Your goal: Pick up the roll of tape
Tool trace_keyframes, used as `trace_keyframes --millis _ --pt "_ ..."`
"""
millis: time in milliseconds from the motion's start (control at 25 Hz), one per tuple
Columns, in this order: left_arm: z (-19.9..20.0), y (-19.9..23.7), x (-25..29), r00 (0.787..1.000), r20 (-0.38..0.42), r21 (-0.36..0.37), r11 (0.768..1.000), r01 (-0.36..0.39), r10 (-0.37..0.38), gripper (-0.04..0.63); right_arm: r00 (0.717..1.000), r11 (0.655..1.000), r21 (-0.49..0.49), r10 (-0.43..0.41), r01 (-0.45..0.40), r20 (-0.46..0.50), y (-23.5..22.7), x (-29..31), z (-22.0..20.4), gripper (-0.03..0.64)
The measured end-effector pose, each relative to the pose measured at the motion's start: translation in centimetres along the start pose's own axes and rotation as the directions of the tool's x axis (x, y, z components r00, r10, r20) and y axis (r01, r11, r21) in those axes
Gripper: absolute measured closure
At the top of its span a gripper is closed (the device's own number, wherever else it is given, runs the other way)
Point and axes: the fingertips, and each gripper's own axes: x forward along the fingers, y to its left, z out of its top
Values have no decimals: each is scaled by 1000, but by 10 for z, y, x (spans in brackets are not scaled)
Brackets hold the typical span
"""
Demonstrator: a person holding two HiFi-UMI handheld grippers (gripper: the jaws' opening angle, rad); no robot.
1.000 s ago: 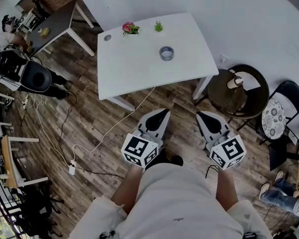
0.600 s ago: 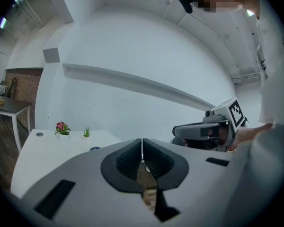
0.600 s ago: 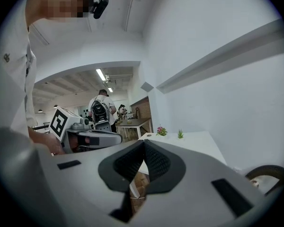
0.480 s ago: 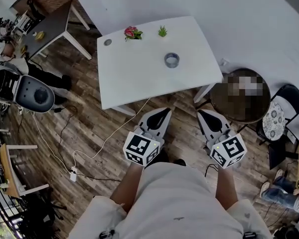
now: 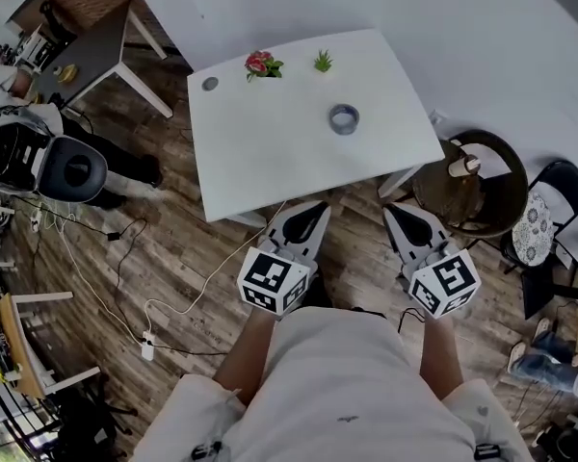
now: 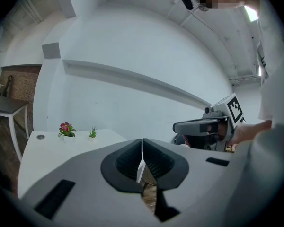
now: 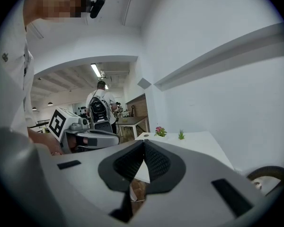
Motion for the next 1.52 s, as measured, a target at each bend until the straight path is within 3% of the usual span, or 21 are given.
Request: trace_keyframes --millis 400,800,1160,1520 --pt "5 32 -3 1000 4 -2 1000 29 -29 574 1000 1000 0 -28 28 -5 4 30 6 609" --pt "-4 35 -5 999 -14 -26 999 38 -38 574 999 999 24 -26 26 -30 10 37 -3 607" --pt "-4 57 9 1000 -15 -34 999 -28 27 574 999 999 21 26 -26 -30 -10 61 -1 590" --pt "13 86 31 995 -12 -39 995 -97 96 574 996 997 15 80 -80 -34 -40 101 17 511"
